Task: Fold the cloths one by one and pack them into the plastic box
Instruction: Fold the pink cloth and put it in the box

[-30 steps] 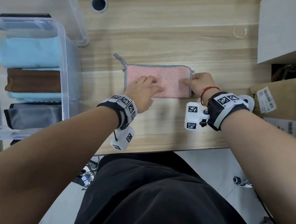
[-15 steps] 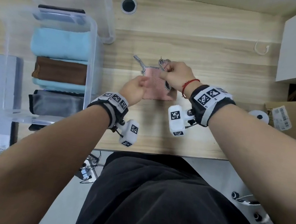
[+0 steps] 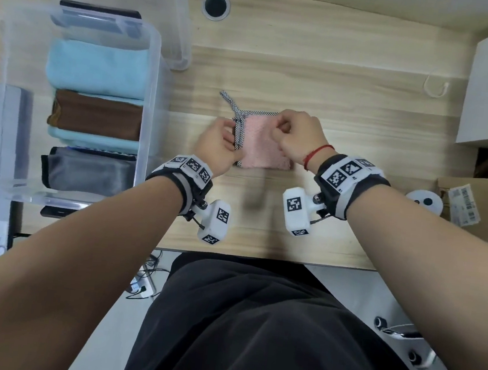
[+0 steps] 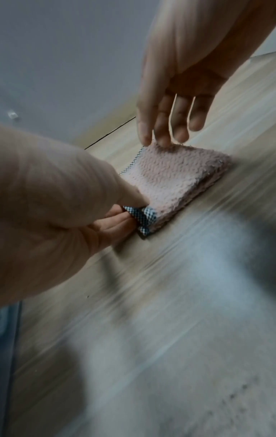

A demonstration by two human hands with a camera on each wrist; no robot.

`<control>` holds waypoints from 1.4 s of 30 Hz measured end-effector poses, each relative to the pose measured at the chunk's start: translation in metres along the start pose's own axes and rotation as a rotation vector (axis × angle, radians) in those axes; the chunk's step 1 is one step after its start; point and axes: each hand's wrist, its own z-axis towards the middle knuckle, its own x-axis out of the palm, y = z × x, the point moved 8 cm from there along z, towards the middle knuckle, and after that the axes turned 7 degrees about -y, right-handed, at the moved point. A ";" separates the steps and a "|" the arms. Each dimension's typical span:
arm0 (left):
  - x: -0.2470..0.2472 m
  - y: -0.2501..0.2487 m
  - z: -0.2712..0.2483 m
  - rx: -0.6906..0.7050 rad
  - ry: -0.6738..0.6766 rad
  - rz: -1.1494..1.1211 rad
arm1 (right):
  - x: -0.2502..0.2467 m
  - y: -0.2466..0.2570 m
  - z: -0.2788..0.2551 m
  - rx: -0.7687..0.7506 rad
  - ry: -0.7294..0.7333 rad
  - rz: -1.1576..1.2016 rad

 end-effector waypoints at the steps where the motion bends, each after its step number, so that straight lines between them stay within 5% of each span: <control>1: -0.002 0.000 0.000 0.020 -0.032 0.040 | -0.003 -0.007 -0.001 -0.024 0.008 -0.058; 5: -0.006 -0.003 0.000 0.053 -0.110 0.143 | 0.011 -0.030 -0.009 -0.133 0.152 -0.221; 9: -0.008 -0.020 0.000 0.170 -0.139 0.244 | 0.012 -0.027 -0.014 -0.244 0.141 -0.315; 15: 0.025 -0.043 -0.021 0.535 0.105 0.461 | 0.021 -0.017 -0.035 -0.431 0.116 -0.537; 23: 0.036 -0.027 -0.040 0.488 0.226 0.564 | 0.025 -0.029 -0.049 -0.424 0.002 -0.661; 33: 0.047 -0.016 -0.059 0.513 0.169 0.870 | 0.021 -0.056 -0.055 -0.122 0.101 -0.245; 39: 0.036 -0.012 -0.043 0.394 0.117 0.700 | 0.031 -0.054 -0.066 -0.237 0.261 -0.305; 42: 0.026 -0.014 -0.038 0.343 0.114 0.551 | 0.031 -0.055 -0.062 -0.280 0.202 -0.452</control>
